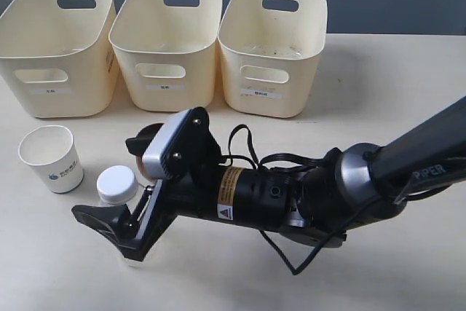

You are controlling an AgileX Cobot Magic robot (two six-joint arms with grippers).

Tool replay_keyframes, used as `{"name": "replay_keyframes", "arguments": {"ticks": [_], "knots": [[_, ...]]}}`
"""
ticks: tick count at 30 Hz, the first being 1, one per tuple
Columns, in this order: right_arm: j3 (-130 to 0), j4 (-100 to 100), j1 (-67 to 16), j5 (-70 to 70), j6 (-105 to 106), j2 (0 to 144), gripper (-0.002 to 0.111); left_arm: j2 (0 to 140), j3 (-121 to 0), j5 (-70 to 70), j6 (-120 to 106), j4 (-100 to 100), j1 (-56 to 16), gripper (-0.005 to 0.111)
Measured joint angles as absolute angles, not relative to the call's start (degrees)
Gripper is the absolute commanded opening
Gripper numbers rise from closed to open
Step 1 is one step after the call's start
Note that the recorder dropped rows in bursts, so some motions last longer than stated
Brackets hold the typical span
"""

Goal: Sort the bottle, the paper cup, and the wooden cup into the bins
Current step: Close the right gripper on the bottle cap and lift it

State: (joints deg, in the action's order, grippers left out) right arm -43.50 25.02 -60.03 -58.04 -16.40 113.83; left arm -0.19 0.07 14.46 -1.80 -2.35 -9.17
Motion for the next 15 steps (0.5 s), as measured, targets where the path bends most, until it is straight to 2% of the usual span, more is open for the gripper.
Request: {"name": "replay_keyframes", "arguments": {"ticks": [1,3,4,6,10,15], "knots": [[-43.50,25.02,-60.03,-58.04,-16.40,113.99,0.055,-0.19,0.07,14.46,-1.80,-2.35,-9.17,0.000],[-43.50,25.15,-60.03,-58.18,-16.40,114.25,0.006,-0.19,0.07,14.46,-1.80,-2.35,-9.17,0.000],[-43.50,25.37,-60.03,-58.48,-16.29,114.27,0.003,-0.19,0.07,14.46,-1.80,-2.35,-9.17,0.000],[-43.61,25.77,-60.03,-58.70,-16.29,114.27,0.007,-0.19,0.07,14.46,-1.80,-2.35,-9.17,0.000],[-43.61,26.50,-60.03,-58.83,-16.29,114.27,-0.001,-0.19,0.07,14.46,-1.80,-2.35,-9.17,0.000],[-43.61,27.96,-60.03,-59.92,-16.29,114.27,-0.001,-0.19,0.07,14.46,-1.80,-2.35,-9.17,0.000]]}}
